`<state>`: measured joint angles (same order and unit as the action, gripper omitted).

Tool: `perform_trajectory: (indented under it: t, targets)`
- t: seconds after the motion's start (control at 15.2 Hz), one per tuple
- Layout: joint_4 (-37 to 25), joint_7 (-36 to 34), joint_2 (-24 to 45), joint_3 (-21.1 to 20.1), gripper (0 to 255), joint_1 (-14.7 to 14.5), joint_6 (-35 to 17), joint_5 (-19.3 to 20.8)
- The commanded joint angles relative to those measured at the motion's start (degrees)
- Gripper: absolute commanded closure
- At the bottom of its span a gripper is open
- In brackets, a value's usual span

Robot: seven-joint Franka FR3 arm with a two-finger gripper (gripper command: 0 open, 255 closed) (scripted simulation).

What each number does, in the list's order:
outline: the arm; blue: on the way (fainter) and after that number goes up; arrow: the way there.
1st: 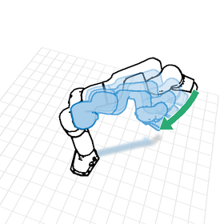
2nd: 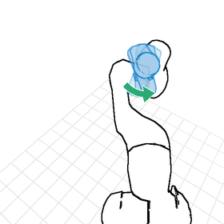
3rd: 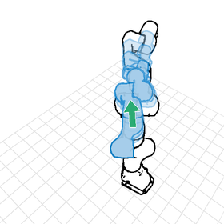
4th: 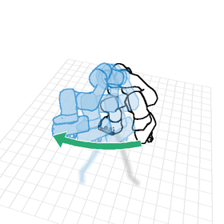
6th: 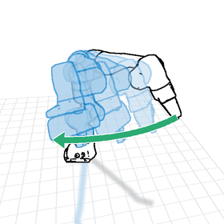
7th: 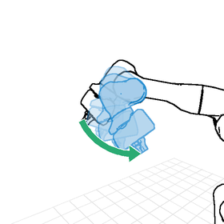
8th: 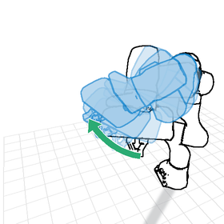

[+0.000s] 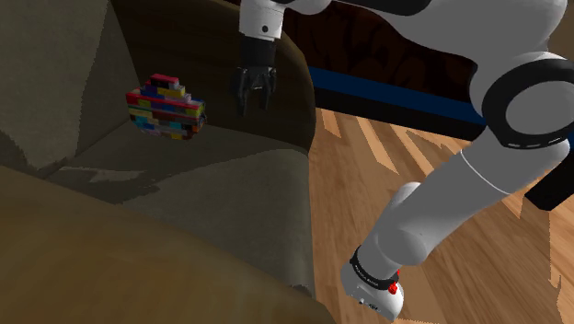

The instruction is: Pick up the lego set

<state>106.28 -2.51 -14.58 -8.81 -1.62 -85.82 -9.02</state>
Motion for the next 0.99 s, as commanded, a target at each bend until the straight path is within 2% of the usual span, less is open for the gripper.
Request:
perform_trajectory:
  t: [0.0,0.26,0.59,0.92]
  targets:
    - [-5.21,-1.80,4.67,-1.17,0,-0.41,-0.07,0.60]
    - [-17.15,-5.59,14.65,-3.24,0,-1.63,2.08,2.59]
    - [-35.11,-9.95,28.08,-4.96,0,-4.34,7.09,6.01]
    - [-28.80,-9.34,26.37,-4.78,0,-4.06,2.48,5.65]
